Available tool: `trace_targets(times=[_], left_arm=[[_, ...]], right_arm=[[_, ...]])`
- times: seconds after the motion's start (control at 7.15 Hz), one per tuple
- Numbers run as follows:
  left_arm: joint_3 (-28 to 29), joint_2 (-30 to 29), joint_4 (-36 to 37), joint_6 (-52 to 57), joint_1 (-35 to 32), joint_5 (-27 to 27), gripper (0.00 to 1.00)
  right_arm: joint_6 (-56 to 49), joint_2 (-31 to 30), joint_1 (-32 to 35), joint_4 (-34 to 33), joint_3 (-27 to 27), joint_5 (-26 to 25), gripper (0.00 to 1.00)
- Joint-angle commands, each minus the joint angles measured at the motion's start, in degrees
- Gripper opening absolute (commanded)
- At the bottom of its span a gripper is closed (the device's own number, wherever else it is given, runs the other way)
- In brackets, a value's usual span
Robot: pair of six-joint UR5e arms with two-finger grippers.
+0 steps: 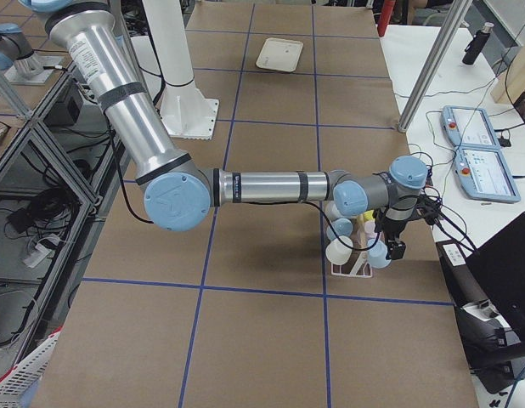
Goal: Transfer IKEA cup to right arm and place on rack
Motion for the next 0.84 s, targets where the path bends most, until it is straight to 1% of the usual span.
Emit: trace_targets(times=[0.0, 0.14, 0.28, 0.42, 0.7], left_arm=[[0.1, -1.8, 8.9, 9.5, -3.1, -0.4, 1.0], [0.1, -2.4, 13.8, 11.4, -4.8, -2.8, 1.0], [-0.3, -2.3, 16.6, 11.5, -5.6, -6.1, 1.0], [-0.1, -2.2, 20.3, 11.5, -5.9, -8.3, 1.0], [0.9, -0.3, 23.4, 18.4, -6.2, -8.5, 1.0]], right_arm=[[-0.5, 0.5, 1.4, -3.1, 0.9, 0.8, 1.0], [-0.6, 0.4, 2.4, -3.7, 2.0, 1.2, 1.0], [-0.7, -1.4, 3.4, -7.2, 5.2, 2.7, 1.0], [-0.8, -4.7, 4.1, -9.5, 9.9, 2.8, 1.0], [-0.7, -14.7, 5.4, -11.4, 21.2, 4.0, 1.0]])
